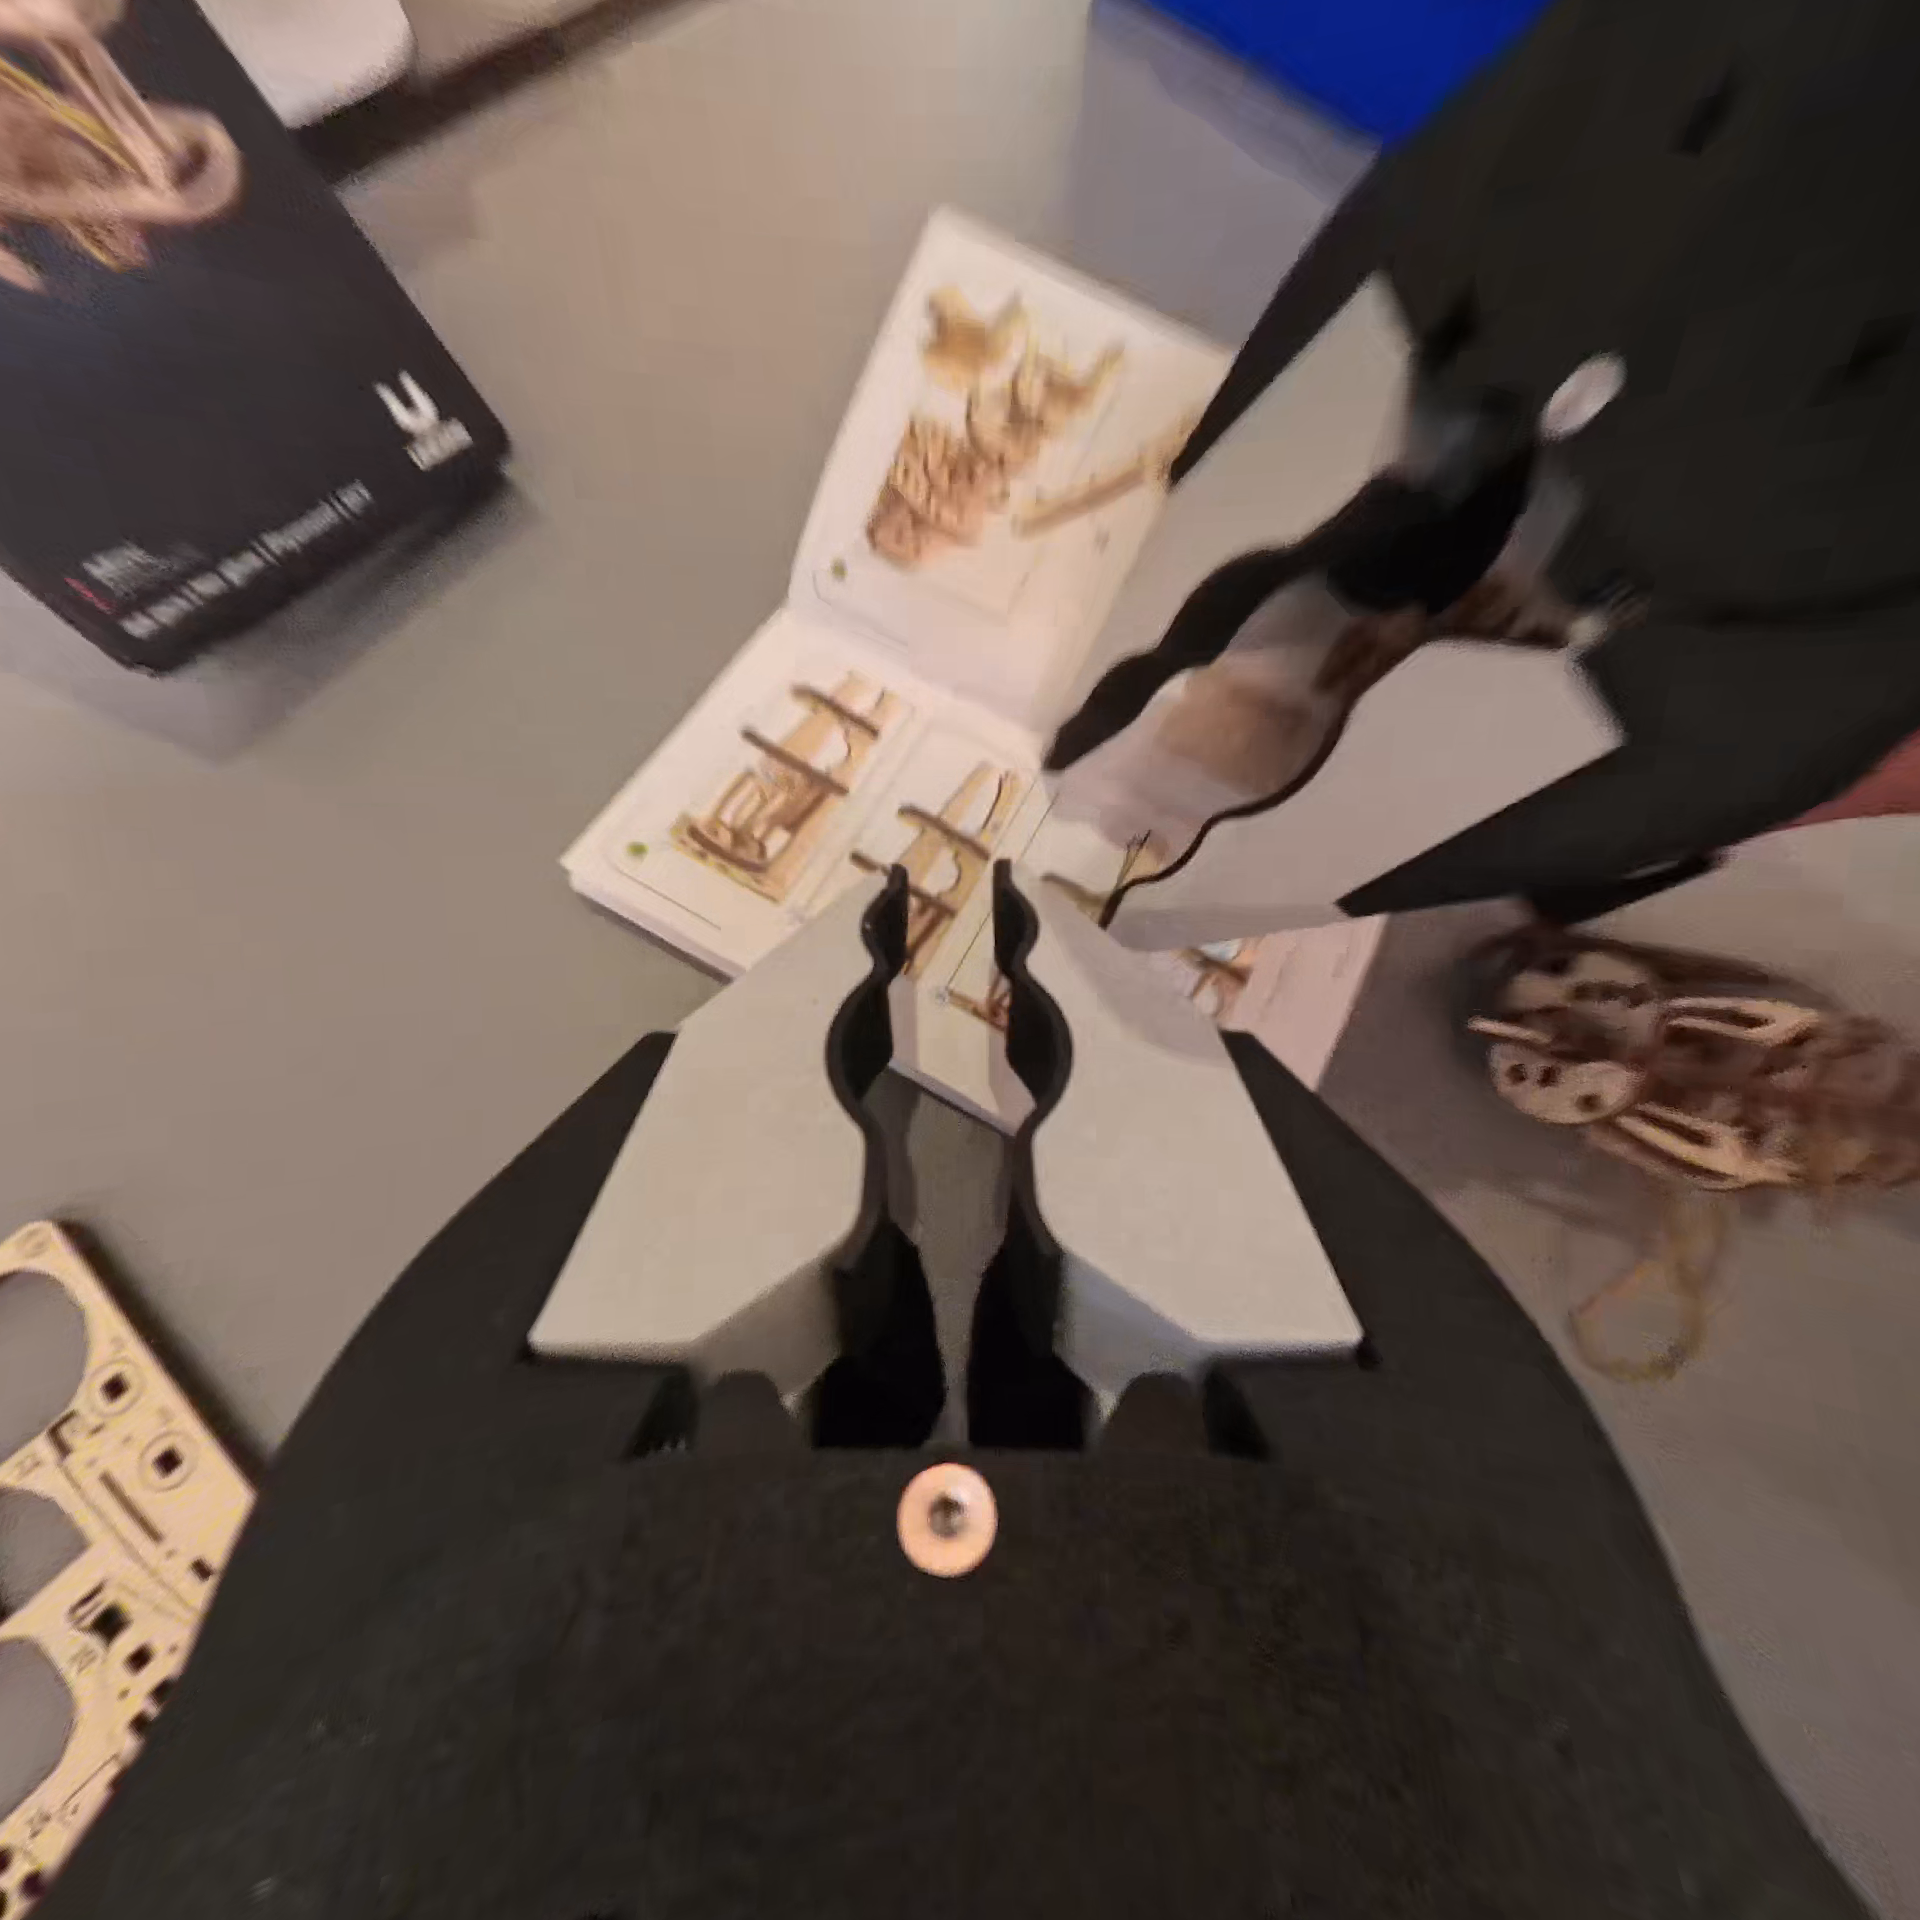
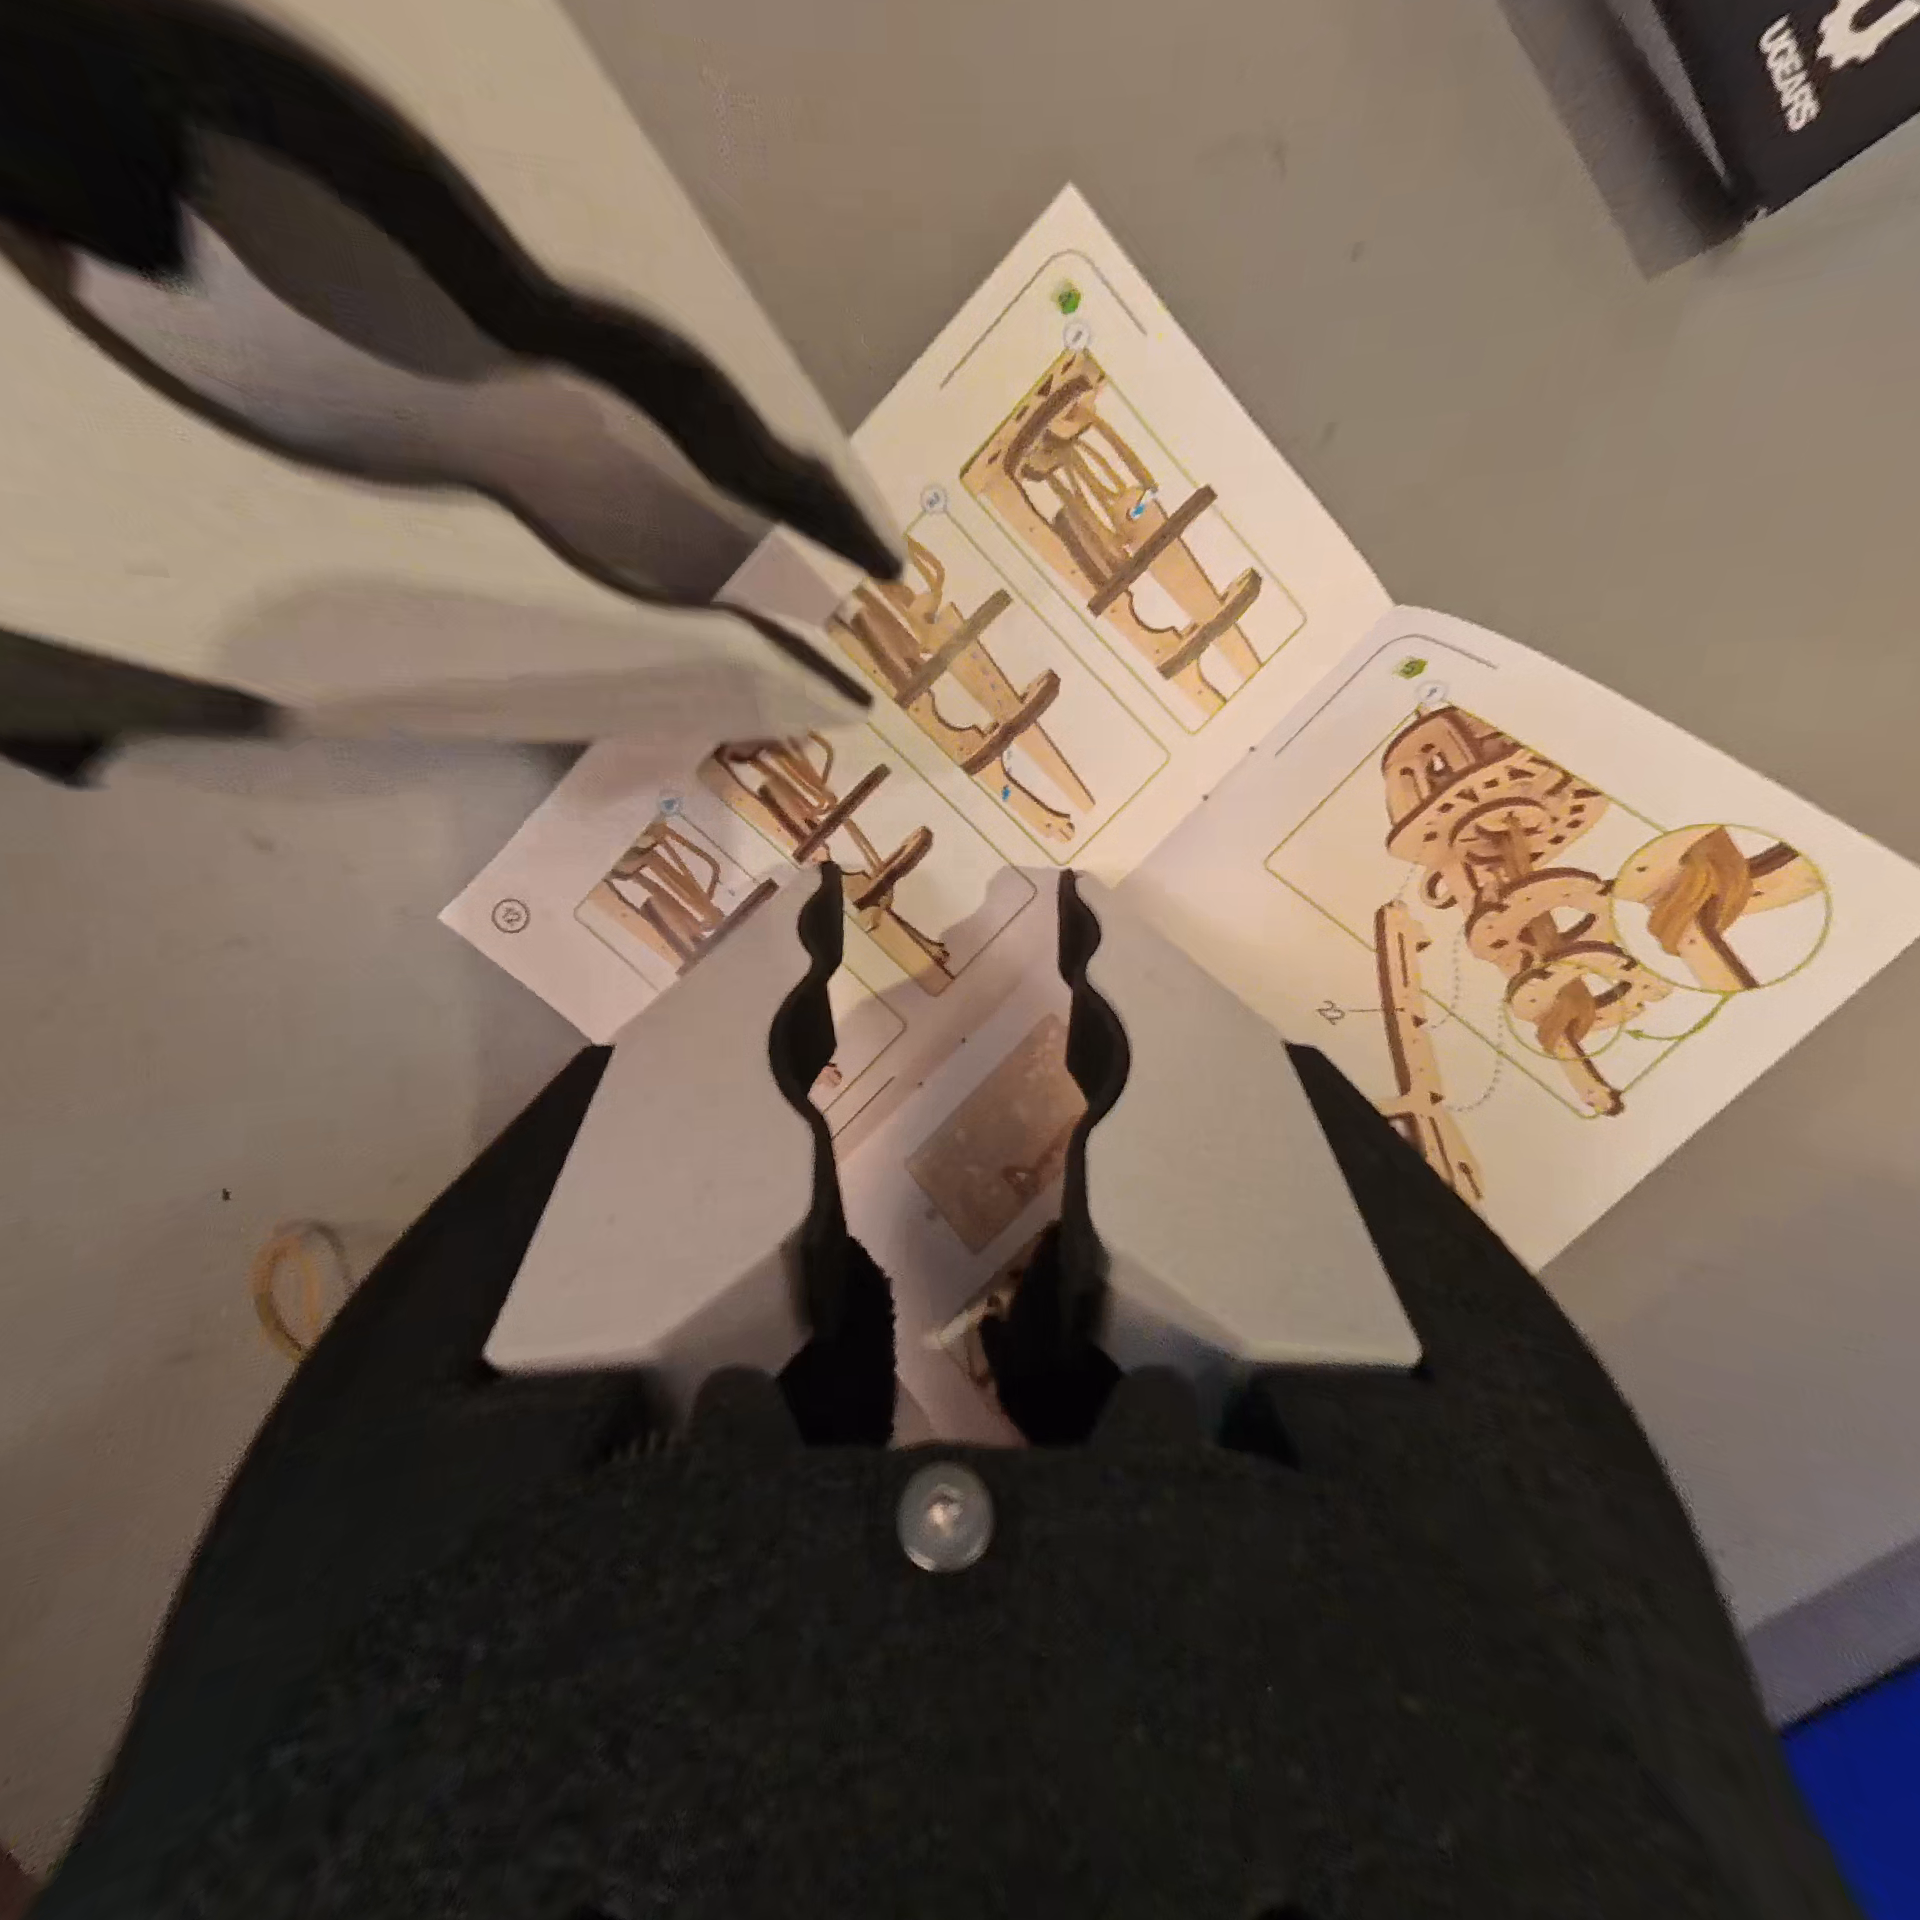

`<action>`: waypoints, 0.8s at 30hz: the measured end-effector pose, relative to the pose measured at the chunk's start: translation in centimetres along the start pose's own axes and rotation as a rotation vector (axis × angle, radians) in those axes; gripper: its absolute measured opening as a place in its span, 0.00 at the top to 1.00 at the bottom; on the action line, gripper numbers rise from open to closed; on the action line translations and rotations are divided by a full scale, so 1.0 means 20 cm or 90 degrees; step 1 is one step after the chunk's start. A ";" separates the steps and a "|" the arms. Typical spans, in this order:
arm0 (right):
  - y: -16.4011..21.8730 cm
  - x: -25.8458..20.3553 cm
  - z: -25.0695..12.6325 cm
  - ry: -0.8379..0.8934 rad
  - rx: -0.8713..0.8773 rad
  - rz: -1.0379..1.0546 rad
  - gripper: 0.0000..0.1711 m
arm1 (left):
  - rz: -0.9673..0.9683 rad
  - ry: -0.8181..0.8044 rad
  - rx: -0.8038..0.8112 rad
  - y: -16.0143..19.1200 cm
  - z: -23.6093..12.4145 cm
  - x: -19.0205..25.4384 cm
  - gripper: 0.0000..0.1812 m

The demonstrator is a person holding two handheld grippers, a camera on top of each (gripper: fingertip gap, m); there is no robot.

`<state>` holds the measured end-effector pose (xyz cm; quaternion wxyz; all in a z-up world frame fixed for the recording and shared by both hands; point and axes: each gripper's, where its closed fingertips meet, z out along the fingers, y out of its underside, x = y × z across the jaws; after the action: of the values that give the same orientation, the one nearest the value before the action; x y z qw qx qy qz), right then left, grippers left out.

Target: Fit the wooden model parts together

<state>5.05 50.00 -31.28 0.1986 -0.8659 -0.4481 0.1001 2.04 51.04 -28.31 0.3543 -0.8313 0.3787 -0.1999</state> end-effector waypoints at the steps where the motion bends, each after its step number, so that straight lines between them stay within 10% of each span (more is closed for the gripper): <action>1: 0.00 0.00 0.00 0.000 0.004 0.005 0.76 | 0.012 -0.011 -0.027 0.05 0.04 -0.01 0.92; 24: -0.09 0.07 0.03 0.055 0.259 0.051 0.81 | -0.066 0.049 -0.008 0.13 0.07 -0.05 1.00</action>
<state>4.30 52.14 -31.12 0.3838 -0.8286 -0.3752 0.1591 1.01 51.30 -31.19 0.3234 -0.8438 0.3498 -0.2472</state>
